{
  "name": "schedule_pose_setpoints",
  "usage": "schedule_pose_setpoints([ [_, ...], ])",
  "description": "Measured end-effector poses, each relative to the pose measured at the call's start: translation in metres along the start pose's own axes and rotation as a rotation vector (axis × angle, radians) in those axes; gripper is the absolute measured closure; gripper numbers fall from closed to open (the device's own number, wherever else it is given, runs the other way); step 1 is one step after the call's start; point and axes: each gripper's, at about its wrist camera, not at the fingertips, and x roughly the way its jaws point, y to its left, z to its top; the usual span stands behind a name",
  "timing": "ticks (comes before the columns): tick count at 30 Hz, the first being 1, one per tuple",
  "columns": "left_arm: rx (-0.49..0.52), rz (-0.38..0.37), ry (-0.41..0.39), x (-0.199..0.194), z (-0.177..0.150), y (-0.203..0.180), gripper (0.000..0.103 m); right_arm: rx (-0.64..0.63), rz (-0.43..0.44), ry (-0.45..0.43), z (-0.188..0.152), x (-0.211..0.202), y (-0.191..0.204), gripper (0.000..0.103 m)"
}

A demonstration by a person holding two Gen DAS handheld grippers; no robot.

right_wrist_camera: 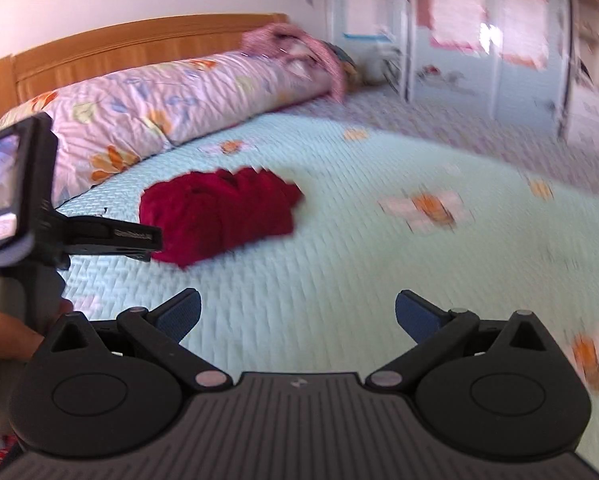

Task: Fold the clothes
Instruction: 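Move both grippers toward the crumpled dark-red garment on the bed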

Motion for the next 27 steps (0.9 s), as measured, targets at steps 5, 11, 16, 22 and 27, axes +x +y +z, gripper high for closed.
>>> schedule_pose_setpoints([
  [5,-0.103,0.139,-0.001,0.043,0.017,0.010,0.000,-0.069,0.036,0.002,0.029,0.057,0.028,0.002],
  [11,-0.136,0.161,0.020,0.068,0.015,0.054,0.001,-0.072,0.091,0.047,0.038,0.121,0.055,0.034],
  [16,-0.154,0.239,-0.042,0.076,0.018,0.069,0.001,-0.049,0.131,0.086,0.044,0.173,0.077,0.034],
  [22,-0.155,0.288,-0.058,0.088,0.022,0.083,0.001,-0.080,0.116,0.137,0.052,0.230,0.101,0.032],
  [27,-0.232,0.260,-0.065,0.089,0.018,0.090,0.001,-0.040,0.107,0.202,0.041,0.252,0.104,0.043],
])
